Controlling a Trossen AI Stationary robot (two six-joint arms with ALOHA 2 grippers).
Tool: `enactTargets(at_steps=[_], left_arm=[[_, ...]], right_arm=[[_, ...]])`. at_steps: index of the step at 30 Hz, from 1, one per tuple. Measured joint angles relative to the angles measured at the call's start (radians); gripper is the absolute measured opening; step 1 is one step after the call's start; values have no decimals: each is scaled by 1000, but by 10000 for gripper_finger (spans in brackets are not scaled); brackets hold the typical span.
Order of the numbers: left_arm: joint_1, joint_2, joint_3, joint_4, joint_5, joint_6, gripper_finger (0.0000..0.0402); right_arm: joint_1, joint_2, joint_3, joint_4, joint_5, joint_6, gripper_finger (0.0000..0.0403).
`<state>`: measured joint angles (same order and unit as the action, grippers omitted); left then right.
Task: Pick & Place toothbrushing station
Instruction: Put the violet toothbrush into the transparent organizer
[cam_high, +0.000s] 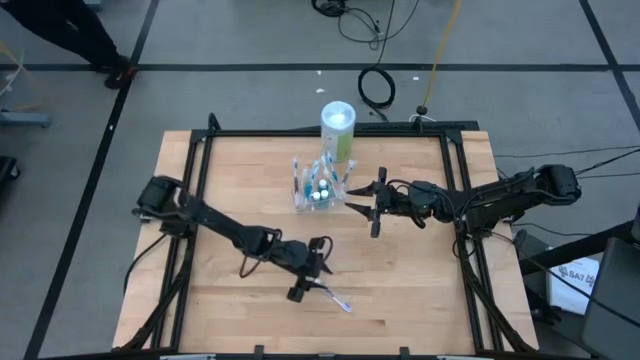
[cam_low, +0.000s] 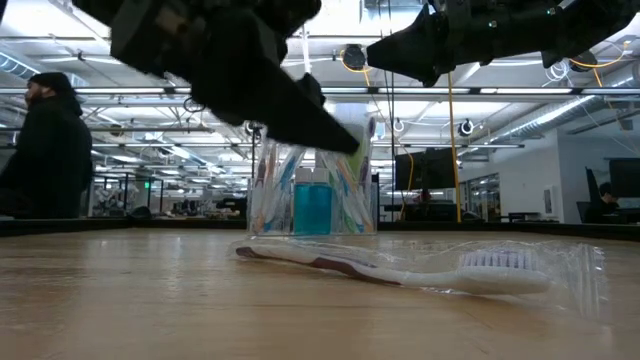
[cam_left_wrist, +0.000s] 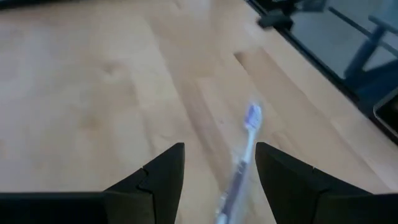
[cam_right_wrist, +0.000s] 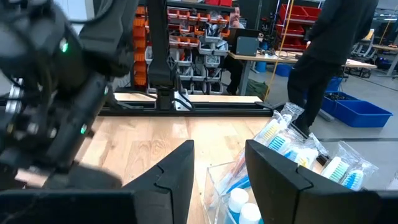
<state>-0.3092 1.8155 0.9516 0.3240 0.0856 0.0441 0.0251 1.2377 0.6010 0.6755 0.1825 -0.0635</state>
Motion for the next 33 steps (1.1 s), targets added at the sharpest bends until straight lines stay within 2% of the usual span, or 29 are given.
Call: enactTargets(at_steps=[9, 14, 17, 27, 30, 33], left_arm=[[-13, 149, 0, 16, 69, -2, 204], [-14, 175, 0, 6, 72, 28, 195], [-12, 175, 0, -3, 60, 32, 164], [30, 166, 0, -15, 53, 61, 27], [43, 153, 0, -27, 49, 50, 12], [50, 120, -1, -58, 43, 17, 24]], right_arm=[[0, 0, 0, -15, 0, 0, 134], [0, 0, 0, -30, 0, 0, 134], [0, 0, 0, -30, 0, 0, 134], [1, 0, 0, -30, 0, -1, 134], [1, 0, 0, -30, 0, -1, 134], [1, 0, 0, -35, 0, -1, 134]])
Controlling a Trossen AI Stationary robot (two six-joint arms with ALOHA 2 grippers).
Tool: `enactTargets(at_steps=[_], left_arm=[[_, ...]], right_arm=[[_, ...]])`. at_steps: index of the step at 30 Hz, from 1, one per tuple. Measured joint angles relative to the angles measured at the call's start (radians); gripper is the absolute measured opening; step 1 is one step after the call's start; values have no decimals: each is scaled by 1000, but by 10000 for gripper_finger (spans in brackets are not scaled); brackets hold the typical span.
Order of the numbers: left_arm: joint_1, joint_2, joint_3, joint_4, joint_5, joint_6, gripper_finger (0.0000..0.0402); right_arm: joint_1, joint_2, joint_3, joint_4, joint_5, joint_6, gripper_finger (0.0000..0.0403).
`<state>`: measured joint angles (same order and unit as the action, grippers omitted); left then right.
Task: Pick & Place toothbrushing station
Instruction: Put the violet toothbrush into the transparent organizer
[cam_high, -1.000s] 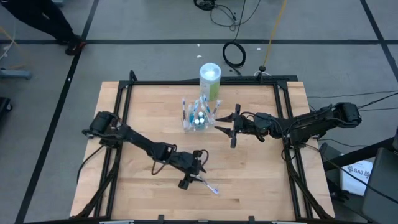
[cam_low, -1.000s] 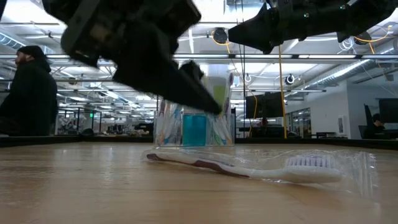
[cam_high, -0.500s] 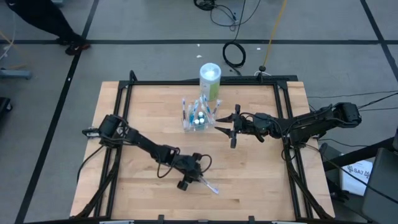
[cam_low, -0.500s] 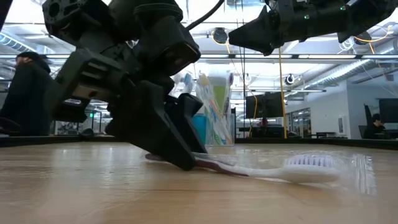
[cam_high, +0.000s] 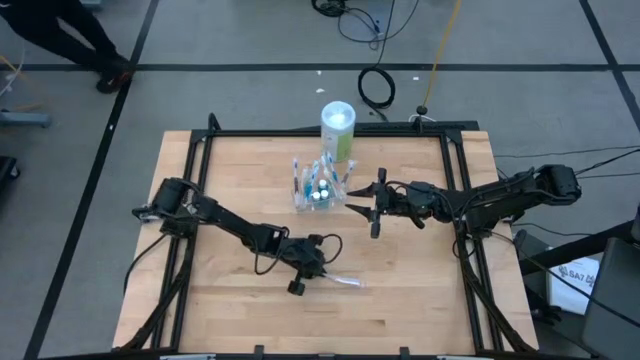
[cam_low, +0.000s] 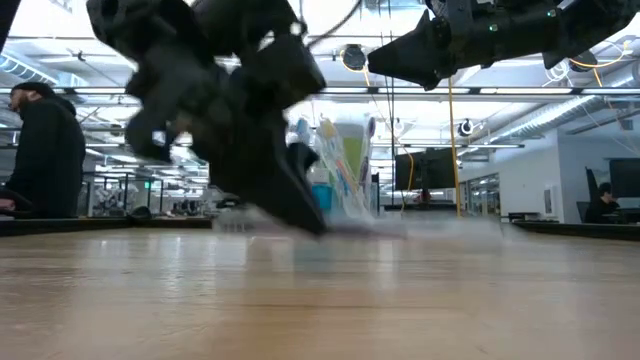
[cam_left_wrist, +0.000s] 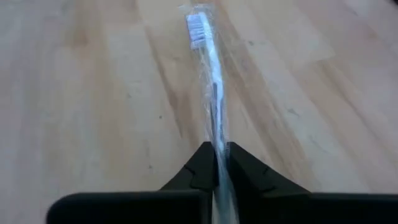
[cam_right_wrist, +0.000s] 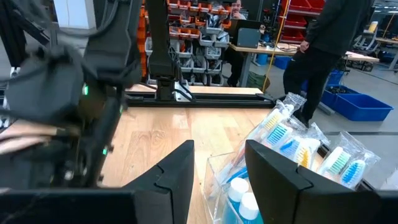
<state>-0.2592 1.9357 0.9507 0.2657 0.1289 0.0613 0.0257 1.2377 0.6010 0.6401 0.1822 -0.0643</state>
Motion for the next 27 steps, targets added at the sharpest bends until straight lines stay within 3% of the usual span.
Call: enactTargets(at_steps=[4, 13, 16, 20, 24, 27], left_arm=[[-1, -112, 0, -101, -10, -10, 41], [-52, -478, 0, -346, -219, 9, 12], [-88, -571, 1, -330, -326, 62, 27], [-120, -632, 1, -232, -458, 159, 35], [-109, -623, 1, -77, -490, 216, 18], [-80, -587, 2, 14, -489, 214, 13]], right_arm=[[0, 0, 0, -5, 0, 0, 134], [0, 0, 0, -5, -1, -14, 141], [1, 0, 0, -8, -16, -24, 156], [2, 0, 0, -1, -117, -4, 187], [14, 12, 0, 102, -256, 45, 214], [50, 49, 0, 226, -291, 56, 224]])
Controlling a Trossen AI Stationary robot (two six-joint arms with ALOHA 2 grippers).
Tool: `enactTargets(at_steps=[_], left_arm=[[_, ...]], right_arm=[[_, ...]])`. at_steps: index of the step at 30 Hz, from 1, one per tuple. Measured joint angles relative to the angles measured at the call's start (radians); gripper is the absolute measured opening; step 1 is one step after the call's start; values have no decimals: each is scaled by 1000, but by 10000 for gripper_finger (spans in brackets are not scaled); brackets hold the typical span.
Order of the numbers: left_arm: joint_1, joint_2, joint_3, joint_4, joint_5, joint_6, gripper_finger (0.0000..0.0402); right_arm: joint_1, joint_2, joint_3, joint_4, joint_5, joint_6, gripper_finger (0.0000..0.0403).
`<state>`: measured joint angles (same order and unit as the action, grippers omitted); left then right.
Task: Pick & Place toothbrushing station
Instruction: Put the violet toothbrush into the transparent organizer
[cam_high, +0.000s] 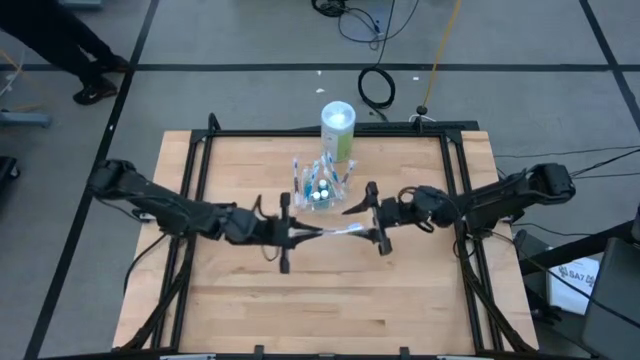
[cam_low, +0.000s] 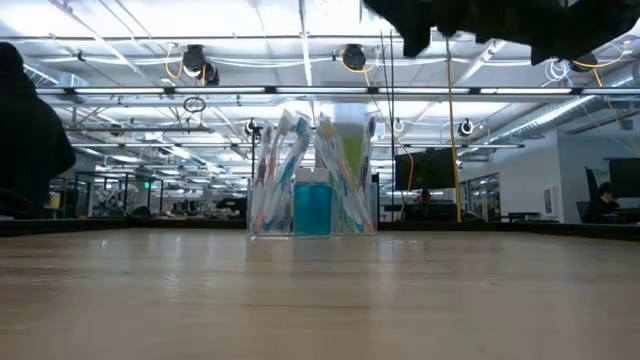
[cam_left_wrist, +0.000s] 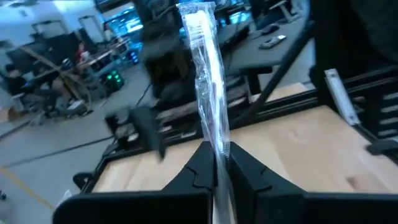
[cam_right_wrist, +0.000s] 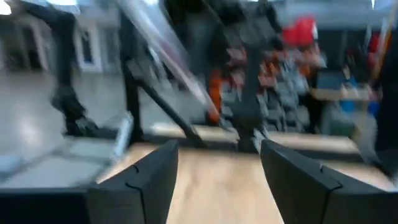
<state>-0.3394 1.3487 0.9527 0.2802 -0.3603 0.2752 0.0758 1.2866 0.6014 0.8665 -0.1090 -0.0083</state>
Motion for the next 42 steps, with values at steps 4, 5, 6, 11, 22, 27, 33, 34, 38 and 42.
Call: enactTargets(at_steps=[4, 5, 6, 11, 22, 27, 33, 34, 38, 42], left_arm=[[39, 72, -1, 107, 0, -15, 27], [47, 90, -1, 133, 0, -16, 30], [53, 106, -1, 153, 0, -19, 31], [79, 169, -1, 226, 2, -23, 25], [97, 186, -1, 236, -3, -44, 34], [98, 186, -1, 237, -2, -43, 35], [98, 186, -1, 228, -2, -48, 36], [98, 186, -1, 224, -4, -47, 37], [100, 186, -1, 214, -12, -46, 37], [102, 186, -2, 188, -38, -76, 38]], right_arm=[[51, 72, 0, 221, 3, -19, 226], [59, 91, 0, 272, 4, -24, 225], [67, 109, 0, 318, 4, -30, 223], [79, 175, 0, 459, 22, -38, 215], [75, 189, 0, 476, 43, -38, 138], [60, 189, 0, 472, 46, -22, 54], [59, 188, 0, 469, 56, -2, 18], [61, 188, 0, 467, 71, 3, 23], [62, 188, 0, 444, 107, 34, 25], [61, 188, 0, 421, 116, 20, 14]])
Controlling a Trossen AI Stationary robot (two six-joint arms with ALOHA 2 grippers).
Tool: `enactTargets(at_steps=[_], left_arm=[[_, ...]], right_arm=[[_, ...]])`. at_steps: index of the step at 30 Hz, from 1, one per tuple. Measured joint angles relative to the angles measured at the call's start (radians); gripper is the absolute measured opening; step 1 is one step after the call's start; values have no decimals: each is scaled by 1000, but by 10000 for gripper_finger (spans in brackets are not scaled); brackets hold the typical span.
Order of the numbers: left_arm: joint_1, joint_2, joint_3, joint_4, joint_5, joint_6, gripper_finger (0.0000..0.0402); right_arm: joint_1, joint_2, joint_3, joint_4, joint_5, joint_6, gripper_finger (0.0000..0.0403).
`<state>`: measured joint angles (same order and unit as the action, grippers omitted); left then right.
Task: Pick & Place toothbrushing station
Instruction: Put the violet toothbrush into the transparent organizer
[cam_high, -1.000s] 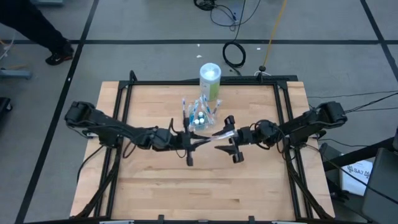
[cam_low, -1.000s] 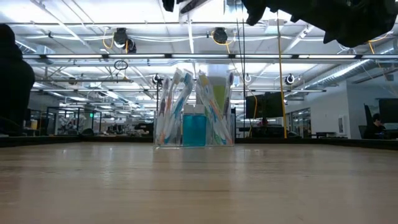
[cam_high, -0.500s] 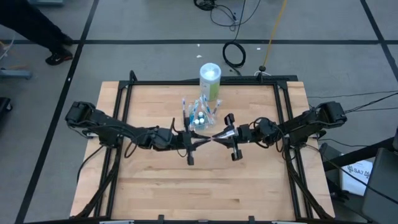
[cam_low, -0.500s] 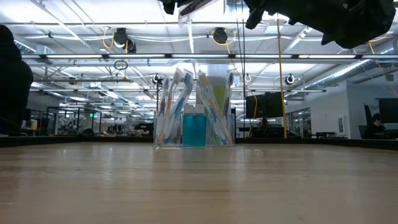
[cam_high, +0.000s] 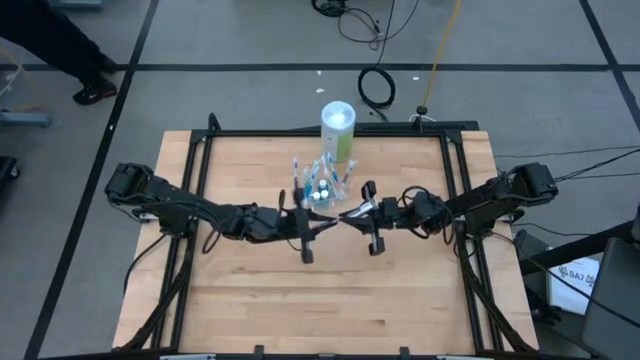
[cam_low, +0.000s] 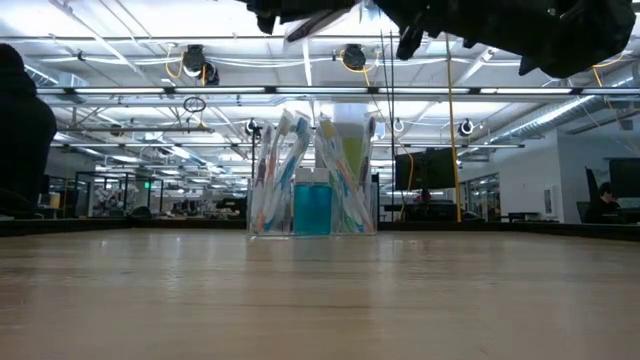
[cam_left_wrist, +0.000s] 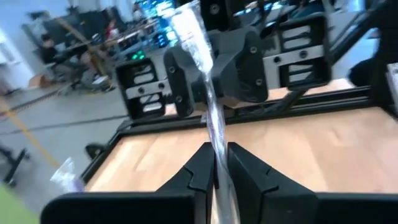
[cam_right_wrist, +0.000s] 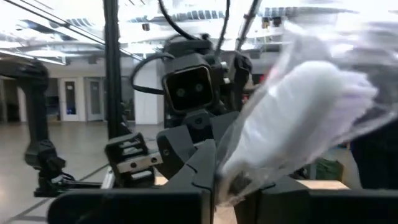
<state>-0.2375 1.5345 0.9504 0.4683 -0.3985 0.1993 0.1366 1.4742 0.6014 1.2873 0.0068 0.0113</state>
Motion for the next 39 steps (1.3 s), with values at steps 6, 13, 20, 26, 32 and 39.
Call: enactTargets(at_steps=[6, 13, 20, 26, 32, 39], left_arm=[[1, 0, 1, -56, -84, -18, 68], [3, 0, 1, -135, -137, -26, 167], [2, -6, 1, -297, -343, -138, 232], [3, -21, 1, -445, -245, -228, 241], [3, -20, 1, -448, -163, -232, 241], [3, -20, 1, -455, -72, -231, 241]], right_arm=[[-1, 1, 0, -37, 67, 8, 17], [-39, 1, 0, -139, 115, 7, 15], [-101, -80, 1, -338, 130, 30, 14], [-145, -218, 2, -609, 277, 30, 14], [-196, -275, 2, -714, 385, 30, 14], [-293, -243, 2, -762, 382, 109, 17]])
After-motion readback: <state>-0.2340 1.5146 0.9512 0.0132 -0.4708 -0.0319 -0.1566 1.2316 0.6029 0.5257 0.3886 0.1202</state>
